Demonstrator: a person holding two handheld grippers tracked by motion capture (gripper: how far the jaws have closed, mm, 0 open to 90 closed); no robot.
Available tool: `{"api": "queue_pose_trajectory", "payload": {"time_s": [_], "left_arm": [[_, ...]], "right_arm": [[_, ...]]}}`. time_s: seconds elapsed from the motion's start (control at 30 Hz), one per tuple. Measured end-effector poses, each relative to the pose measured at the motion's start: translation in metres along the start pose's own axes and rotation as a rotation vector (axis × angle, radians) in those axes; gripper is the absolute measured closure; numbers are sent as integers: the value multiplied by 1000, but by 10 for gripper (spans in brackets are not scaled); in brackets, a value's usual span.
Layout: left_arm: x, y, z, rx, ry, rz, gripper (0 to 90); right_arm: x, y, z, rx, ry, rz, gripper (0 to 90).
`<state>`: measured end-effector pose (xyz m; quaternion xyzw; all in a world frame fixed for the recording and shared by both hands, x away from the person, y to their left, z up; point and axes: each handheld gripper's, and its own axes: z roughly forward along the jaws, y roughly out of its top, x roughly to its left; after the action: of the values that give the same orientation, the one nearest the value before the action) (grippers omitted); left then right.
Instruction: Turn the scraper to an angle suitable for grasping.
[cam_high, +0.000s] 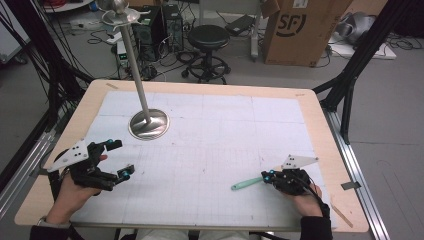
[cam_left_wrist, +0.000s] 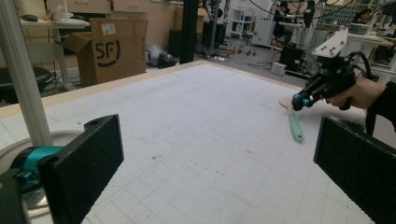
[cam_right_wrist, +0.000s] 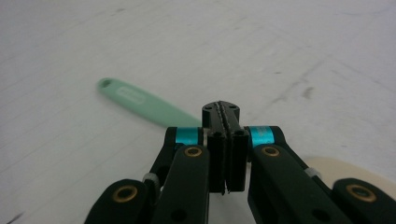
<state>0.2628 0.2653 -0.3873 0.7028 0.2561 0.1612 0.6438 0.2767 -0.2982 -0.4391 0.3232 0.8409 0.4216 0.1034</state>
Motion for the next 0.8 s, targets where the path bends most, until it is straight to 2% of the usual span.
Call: {"api": "queue_pose_trajectory", "payload": {"time_s": [0.03, 0.13, 0.17, 0.33, 0.43, 0.5, 0.67, 0.8], "left_arm": [[0, 0, 0, 3, 1, 5, 21], [0, 0, 2, 5, -1, 2, 21], [0, 0, 2, 6, -2, 5, 21], [1, -1, 3, 13, 3, -2, 21], [1, -1, 3, 13, 2, -2, 21], [1, -1, 2, 13, 2, 0, 21], [0, -1, 0, 14, 7, -2, 21], [0, -2, -1, 23, 26, 6, 21]], "right_arm": [[0, 0, 0, 0, 0, 0, 897], [9, -2, 0, -10, 73, -42, 897], [11, -2, 0, -11, 84, -46, 897], [14, -1, 5, 12, 109, -65, 897], [23, 4, 13, 37, 143, -133, 897], [26, 6, 17, 54, 157, -144, 897], [27, 9, 26, 90, 145, -157, 898], [27, 14, 31, 97, 132, -143, 898]]}}
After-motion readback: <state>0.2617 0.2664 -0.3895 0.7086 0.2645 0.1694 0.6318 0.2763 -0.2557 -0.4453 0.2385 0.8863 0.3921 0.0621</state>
